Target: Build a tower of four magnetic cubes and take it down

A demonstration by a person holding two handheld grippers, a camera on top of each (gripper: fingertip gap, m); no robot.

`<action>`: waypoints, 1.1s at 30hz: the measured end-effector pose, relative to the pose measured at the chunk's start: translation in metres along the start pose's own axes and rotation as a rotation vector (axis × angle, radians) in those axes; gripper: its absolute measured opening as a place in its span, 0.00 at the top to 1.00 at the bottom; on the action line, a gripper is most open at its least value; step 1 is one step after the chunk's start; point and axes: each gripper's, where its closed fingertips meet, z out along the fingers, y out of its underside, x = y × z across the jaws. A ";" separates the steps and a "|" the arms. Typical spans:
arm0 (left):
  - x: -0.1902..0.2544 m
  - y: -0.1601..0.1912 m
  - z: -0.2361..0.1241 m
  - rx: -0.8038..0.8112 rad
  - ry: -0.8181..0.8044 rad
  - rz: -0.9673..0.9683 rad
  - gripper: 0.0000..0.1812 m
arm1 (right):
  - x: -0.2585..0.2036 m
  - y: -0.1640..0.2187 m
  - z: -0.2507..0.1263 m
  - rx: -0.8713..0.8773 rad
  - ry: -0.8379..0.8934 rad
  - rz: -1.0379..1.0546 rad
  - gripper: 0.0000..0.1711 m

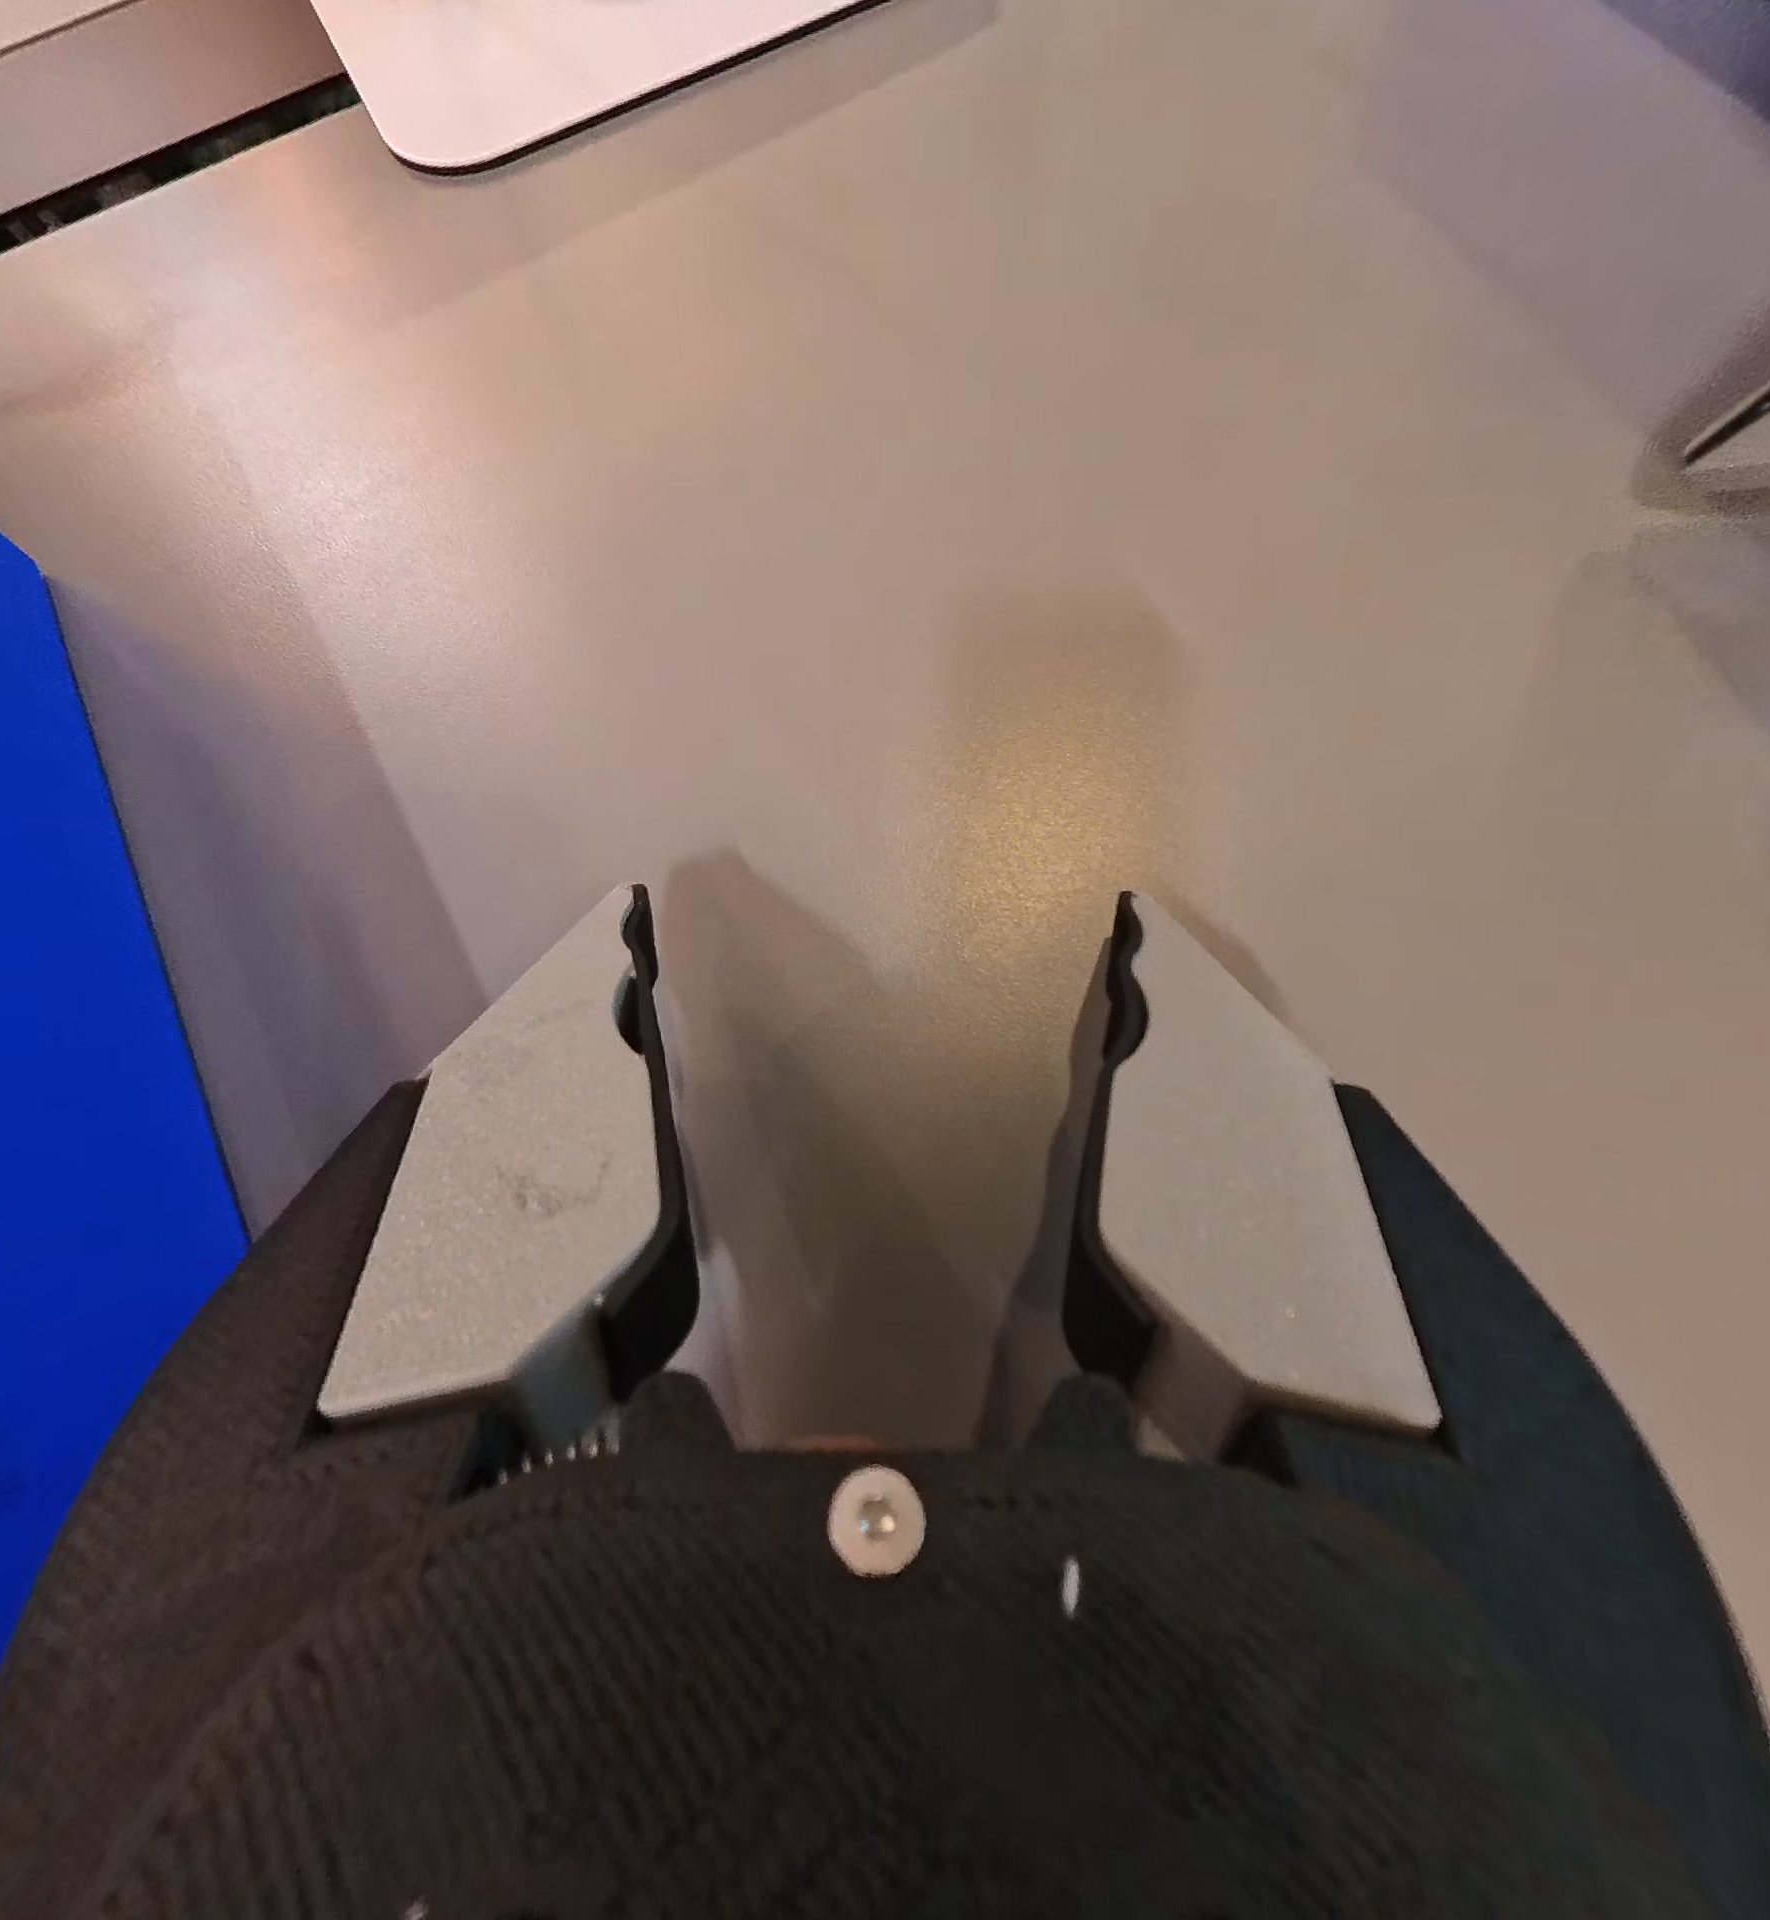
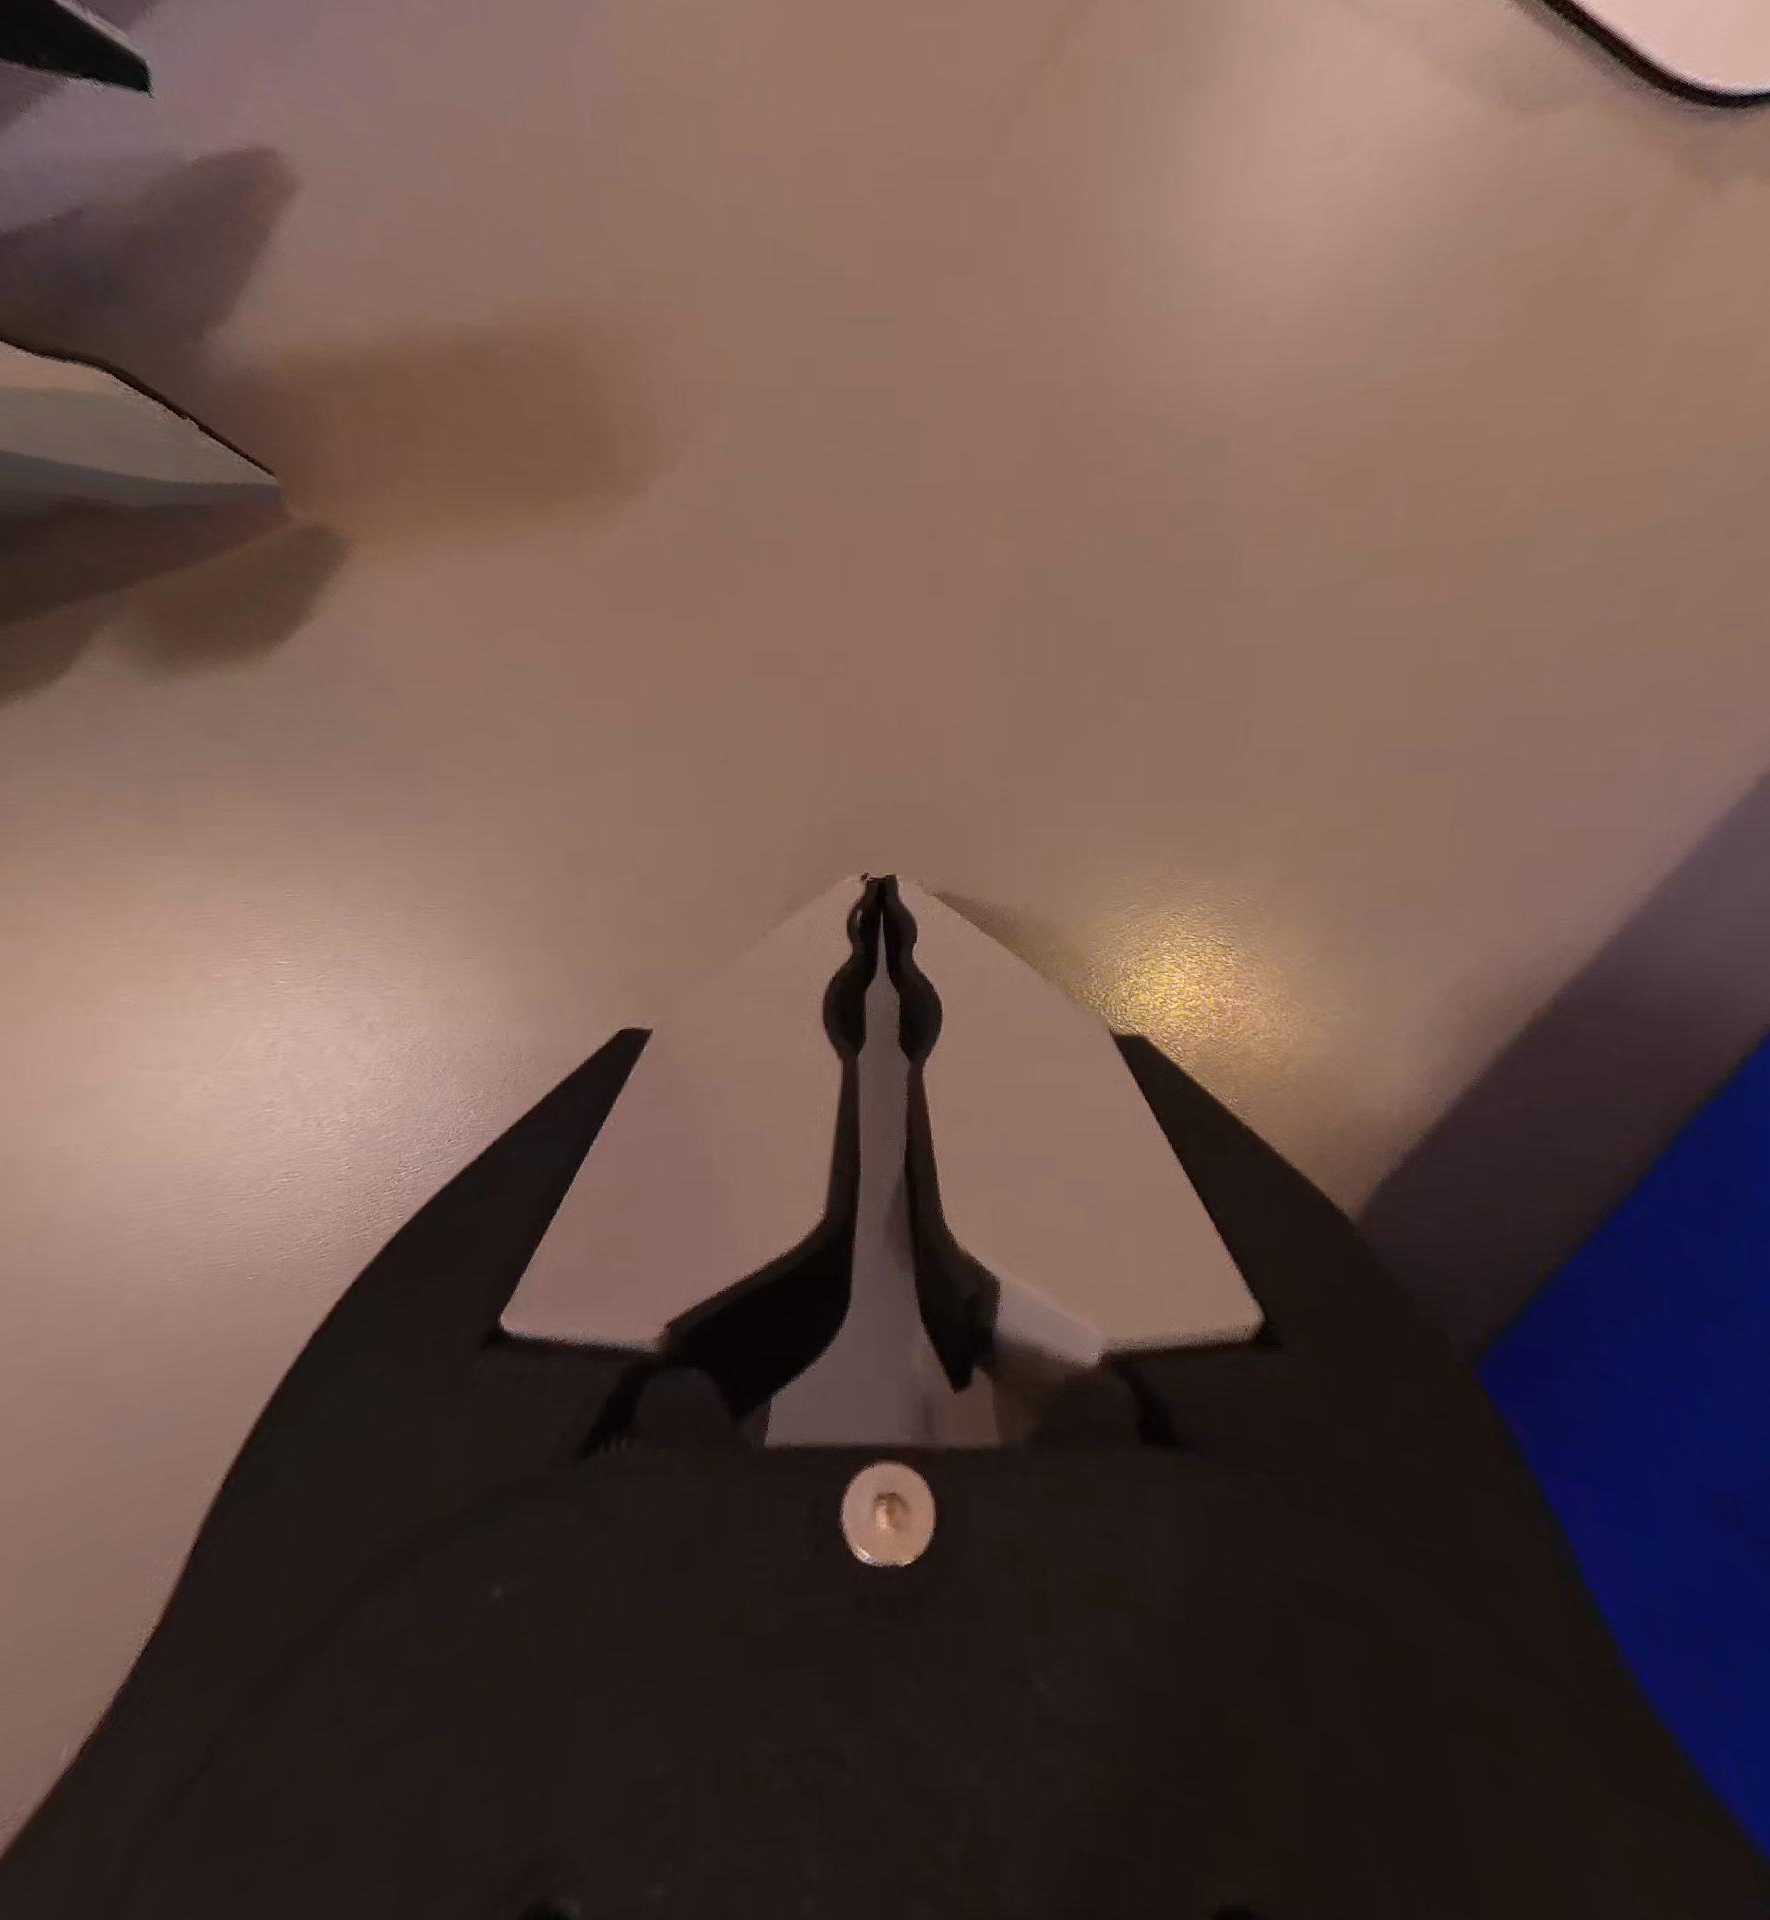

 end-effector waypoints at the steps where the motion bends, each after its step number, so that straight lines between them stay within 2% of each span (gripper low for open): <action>1: 0.000 -0.001 -0.001 0.005 0.001 0.000 0.53 | 0.001 0.001 0.001 0.004 0.015 -0.013 1.00; 8: 0.001 -0.003 -0.002 0.025 0.010 0.000 0.60 | 0.002 0.004 0.006 0.051 0.018 0.009 1.00; 22: 0.002 -0.003 -0.002 0.023 0.009 0.008 0.64 | 0.006 0.007 0.006 0.124 -0.023 0.091 1.00; 29: 0.003 -0.003 -0.003 0.026 0.013 0.016 0.74 | 0.005 0.007 0.006 0.129 -0.016 0.085 1.00; 33: 0.004 -0.002 -0.001 0.014 0.015 0.024 0.71 | 0.003 0.007 0.005 0.131 -0.008 0.066 0.99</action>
